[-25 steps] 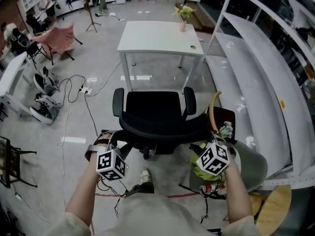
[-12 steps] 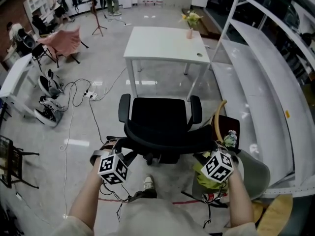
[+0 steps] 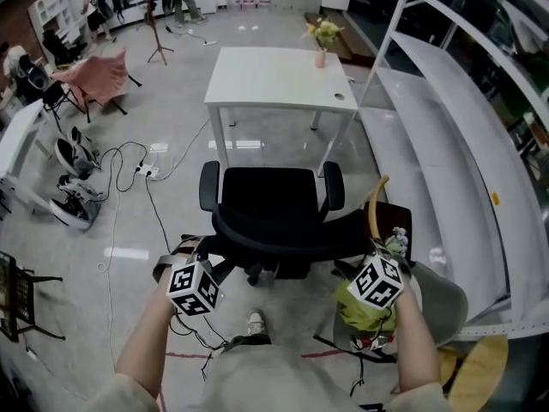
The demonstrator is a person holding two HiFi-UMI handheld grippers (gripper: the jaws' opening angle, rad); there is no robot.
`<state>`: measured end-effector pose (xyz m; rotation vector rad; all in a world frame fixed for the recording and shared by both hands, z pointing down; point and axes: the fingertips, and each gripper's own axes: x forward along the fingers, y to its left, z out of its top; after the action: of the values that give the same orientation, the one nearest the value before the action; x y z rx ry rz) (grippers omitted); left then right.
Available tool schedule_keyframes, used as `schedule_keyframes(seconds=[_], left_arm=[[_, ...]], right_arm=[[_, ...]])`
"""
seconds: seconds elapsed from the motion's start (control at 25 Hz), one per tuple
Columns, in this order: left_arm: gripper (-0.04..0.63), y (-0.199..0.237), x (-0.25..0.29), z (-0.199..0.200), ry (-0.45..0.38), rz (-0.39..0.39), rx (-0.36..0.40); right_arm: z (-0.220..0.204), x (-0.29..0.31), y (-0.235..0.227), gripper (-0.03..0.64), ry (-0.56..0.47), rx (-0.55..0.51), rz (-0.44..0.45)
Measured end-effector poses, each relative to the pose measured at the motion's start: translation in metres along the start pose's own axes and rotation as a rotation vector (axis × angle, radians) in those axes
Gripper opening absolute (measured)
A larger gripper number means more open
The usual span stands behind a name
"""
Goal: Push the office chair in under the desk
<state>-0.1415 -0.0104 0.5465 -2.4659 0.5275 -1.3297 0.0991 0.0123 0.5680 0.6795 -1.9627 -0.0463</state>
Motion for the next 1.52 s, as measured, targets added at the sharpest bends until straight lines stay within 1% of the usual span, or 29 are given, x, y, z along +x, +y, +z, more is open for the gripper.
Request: schedule_keyframes(seconds=[0.08, 0.48, 0.8, 0.96, 1.12, 1.32, 1.52], left_arm=[[0.195, 0.009, 0.004, -0.003, -0.004, 0.012, 0.003], [0.204, 0.054, 0.018, -0.012, -0.033, 0.026, 0.042], [0.207, 0.082, 0.038, -0.013, -0.053, 0.037, 0.059], [0.213, 0.103, 0.052, -0.013, -0.058, 0.053, 0.049], [0.21, 0.121, 0.067, -0.007, -0.051, 0.03, 0.034], [0.21, 0.147, 0.091, 0.005, -0.056, 0.064, 0.05], [0.21, 0.176, 0.113, 0.016, -0.041, 0.026, 0.026]], right_arm=[[0.004, 0.006, -0.007, 0.207, 0.007, 0.007, 0.0], [0.023, 0.026, -0.036, 0.21, 0.021, 0.044, 0.001], [0.024, 0.043, -0.062, 0.213, 0.02, 0.056, -0.031], [0.027, 0.055, -0.085, 0.218, 0.007, 0.056, -0.05], [0.024, 0.063, -0.108, 0.219, 0.009, 0.057, -0.039], [0.018, 0.075, -0.146, 0.222, -0.004, 0.051, -0.045], [0.02, 0.085, -0.184, 0.229, -0.039, 0.032, -0.067]])
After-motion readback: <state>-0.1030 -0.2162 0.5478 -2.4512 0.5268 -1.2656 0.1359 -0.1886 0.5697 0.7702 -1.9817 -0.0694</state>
